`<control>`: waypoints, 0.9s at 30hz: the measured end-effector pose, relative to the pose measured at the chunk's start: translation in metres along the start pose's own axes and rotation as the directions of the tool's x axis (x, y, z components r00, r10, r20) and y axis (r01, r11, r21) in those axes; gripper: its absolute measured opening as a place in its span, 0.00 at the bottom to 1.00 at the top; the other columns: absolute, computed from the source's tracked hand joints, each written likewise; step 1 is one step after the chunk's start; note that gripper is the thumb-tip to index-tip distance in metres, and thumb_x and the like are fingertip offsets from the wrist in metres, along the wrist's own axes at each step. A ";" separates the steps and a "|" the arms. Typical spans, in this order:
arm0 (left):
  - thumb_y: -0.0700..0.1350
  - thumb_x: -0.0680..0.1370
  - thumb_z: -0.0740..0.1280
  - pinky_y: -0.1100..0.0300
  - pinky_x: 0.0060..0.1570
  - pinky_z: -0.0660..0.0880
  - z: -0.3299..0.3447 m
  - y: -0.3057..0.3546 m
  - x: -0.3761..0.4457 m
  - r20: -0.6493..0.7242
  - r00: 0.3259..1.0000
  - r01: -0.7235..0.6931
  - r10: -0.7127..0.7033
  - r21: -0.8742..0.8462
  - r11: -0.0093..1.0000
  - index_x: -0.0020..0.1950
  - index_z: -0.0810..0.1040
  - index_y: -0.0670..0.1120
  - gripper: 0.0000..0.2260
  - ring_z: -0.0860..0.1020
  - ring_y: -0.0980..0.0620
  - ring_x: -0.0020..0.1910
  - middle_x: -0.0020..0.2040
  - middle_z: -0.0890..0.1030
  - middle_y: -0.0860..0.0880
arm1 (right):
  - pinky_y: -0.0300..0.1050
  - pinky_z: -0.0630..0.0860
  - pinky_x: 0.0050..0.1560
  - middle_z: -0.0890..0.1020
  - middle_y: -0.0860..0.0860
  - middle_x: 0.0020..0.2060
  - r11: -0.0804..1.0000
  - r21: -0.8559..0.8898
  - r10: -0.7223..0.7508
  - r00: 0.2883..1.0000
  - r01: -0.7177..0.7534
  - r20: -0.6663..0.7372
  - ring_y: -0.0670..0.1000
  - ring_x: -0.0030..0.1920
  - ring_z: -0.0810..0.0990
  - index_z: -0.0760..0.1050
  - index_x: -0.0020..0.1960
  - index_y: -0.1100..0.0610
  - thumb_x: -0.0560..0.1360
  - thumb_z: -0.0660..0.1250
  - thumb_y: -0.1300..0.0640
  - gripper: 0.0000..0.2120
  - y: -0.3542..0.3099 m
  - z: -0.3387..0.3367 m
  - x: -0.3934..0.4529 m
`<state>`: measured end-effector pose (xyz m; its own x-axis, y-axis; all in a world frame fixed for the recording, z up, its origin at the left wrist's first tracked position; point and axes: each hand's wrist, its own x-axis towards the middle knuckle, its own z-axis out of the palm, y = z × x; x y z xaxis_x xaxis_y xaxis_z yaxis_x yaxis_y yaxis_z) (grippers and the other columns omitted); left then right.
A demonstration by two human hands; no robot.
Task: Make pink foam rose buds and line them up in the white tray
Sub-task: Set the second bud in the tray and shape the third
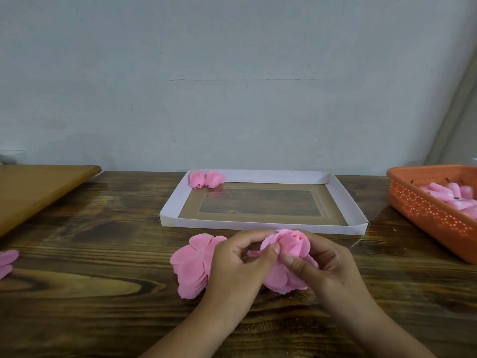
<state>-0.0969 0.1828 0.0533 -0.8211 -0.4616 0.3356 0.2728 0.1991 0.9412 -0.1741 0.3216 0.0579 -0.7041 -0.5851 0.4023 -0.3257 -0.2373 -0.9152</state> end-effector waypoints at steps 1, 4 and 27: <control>0.43 0.77 0.74 0.65 0.47 0.80 0.000 0.000 0.000 0.001 1.000 -0.002 0.002 0.002 1.000 0.53 0.85 0.62 0.13 0.84 0.59 0.51 0.48 0.87 0.58 | 0.37 0.81 0.45 0.88 0.50 0.48 1.000 -0.007 0.001 1.000 -0.002 -0.006 0.49 0.51 0.85 0.85 0.54 0.46 0.72 0.71 0.58 0.13 0.001 0.000 0.000; 0.44 0.78 0.73 0.65 0.48 0.80 0.001 0.000 0.000 0.007 1.000 0.003 -0.003 0.010 1.000 0.54 0.85 0.62 0.12 0.84 0.58 0.52 0.49 0.87 0.58 | 0.41 0.82 0.45 0.88 0.52 0.48 0.999 0.024 0.026 0.999 -0.025 -0.030 0.52 0.51 0.86 0.86 0.55 0.48 0.72 0.71 0.58 0.13 0.004 -0.001 -0.001; 0.45 0.80 0.70 0.61 0.39 0.81 0.003 -0.001 0.006 0.025 0.887 0.455 -0.460 -0.211 0.865 0.51 0.85 0.45 0.05 0.86 0.52 0.37 0.42 0.87 0.48 | 0.41 0.82 0.45 0.87 0.55 0.47 0.992 0.109 0.077 0.994 -0.068 -0.080 0.54 0.49 0.87 0.85 0.53 0.51 0.72 0.70 0.54 0.10 0.001 -0.005 0.000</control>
<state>-0.1034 0.1830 0.0545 -0.8669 -0.4795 -0.1362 -0.0314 -0.2201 0.9750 -0.1779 0.3251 0.0569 -0.7754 -0.5378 0.3311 -0.2060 -0.2802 -0.9376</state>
